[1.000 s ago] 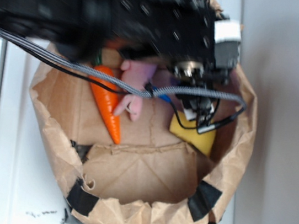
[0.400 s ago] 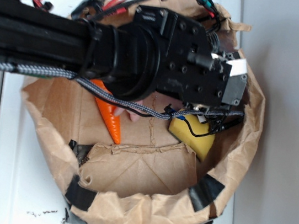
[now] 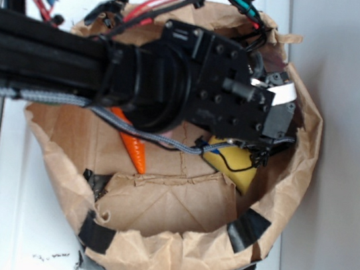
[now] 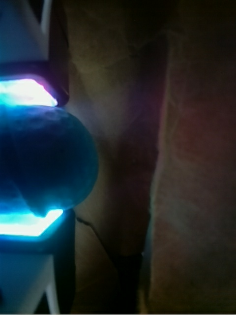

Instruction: Grab the blue ball.

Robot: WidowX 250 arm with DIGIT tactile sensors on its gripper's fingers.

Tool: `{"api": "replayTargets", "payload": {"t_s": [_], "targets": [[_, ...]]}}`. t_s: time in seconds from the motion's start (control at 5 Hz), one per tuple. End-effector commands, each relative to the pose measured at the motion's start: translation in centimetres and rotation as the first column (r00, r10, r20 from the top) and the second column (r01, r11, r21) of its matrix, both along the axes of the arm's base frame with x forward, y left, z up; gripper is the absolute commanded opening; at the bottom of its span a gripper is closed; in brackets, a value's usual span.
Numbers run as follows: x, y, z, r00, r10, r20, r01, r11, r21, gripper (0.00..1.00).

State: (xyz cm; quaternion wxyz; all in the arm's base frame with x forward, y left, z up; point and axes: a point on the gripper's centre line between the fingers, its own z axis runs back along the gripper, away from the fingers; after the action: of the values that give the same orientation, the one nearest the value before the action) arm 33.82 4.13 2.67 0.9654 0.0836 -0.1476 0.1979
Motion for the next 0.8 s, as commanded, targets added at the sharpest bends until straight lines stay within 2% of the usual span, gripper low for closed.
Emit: {"api": "replayTargets", "payload": {"t_s": [0.0,0.2,0.4,0.6], "targets": [[-3.8,-0.6,7.6,0.988,-0.150,-0.034,0.144,0.980,-0.138,0.00],[-6.5,-0.3,11.1,0.966,-0.241,-0.096,0.222,0.959,-0.176,0.00],[-8.3,-0.8,12.2,0.961,-0.255,-0.107,0.239,0.960,-0.145,0.00],[-9.2,-0.4,12.3,0.956,-0.275,-0.103,0.255,0.951,-0.173,0.00]]}}
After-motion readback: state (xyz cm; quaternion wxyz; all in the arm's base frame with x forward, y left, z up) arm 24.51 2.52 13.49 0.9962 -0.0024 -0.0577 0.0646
